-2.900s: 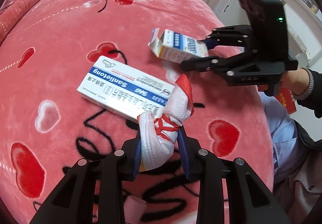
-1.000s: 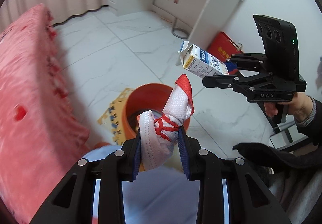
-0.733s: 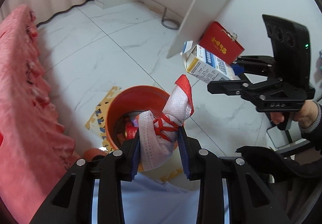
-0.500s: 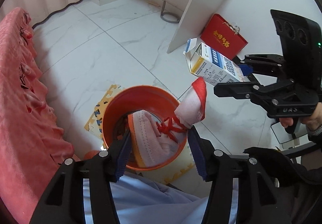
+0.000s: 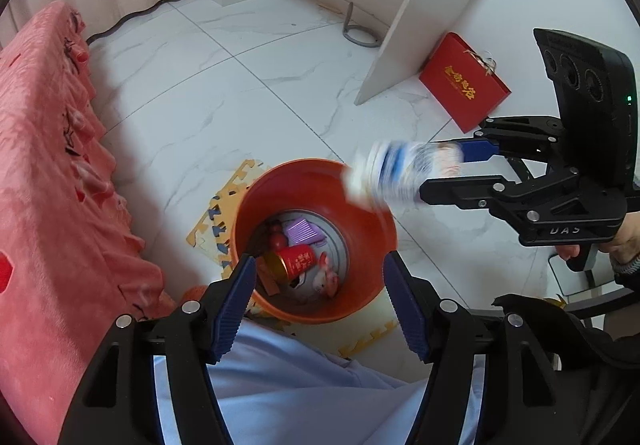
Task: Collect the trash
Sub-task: 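Open both tools to drop the sock and box into the bin, then move both tools back over the bed toward the pink clip and Sanlietong box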
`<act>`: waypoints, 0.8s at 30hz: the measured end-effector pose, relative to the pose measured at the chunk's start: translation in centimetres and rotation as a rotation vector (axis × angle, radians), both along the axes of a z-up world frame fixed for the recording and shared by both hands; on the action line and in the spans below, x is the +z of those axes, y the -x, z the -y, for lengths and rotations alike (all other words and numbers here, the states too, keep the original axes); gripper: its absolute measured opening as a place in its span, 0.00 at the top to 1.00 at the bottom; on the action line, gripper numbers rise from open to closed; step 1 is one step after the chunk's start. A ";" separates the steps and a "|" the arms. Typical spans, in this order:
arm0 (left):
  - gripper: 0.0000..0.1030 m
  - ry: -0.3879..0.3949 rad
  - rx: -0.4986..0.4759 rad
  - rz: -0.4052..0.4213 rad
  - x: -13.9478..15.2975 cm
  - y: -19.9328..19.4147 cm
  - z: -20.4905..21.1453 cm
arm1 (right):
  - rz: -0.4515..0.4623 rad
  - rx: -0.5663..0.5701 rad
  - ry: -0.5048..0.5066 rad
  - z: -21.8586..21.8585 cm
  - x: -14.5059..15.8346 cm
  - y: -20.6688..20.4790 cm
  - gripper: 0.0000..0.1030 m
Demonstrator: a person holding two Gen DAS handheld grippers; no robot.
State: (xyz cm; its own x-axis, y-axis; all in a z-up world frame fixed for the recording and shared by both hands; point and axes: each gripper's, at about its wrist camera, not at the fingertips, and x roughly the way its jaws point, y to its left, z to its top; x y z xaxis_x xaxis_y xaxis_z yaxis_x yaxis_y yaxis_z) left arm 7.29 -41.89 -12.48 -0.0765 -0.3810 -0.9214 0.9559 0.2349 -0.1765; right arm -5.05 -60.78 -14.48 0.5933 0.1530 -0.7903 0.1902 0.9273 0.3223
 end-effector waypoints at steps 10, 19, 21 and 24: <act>0.35 0.001 0.029 0.011 0.4 -0.3 -1.1 | 0.003 0.005 0.004 -0.9 0.3 -0.7 0.50; 0.25 0.040 0.073 0.034 2.0 -0.3 -3.9 | 0.030 0.054 0.007 -3.2 2.2 -1.1 0.38; 0.25 0.040 0.091 0.051 2.4 -0.4 -4.7 | 0.039 0.070 0.006 -4.0 2.8 -1.4 0.33; 0.18 0.048 0.136 0.079 3.5 -0.5 -6.9 | 0.056 0.109 0.005 -5.5 3.7 -1.9 0.32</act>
State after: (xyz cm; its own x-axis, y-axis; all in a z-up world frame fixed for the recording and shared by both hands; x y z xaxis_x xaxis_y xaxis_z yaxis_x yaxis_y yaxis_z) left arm 7.78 -34.99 -9.02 0.0507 -0.4267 -0.9030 0.9272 0.3562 -0.1162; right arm -3.20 -55.24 -10.83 0.6162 0.2150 -0.7577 0.0698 0.9433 0.3244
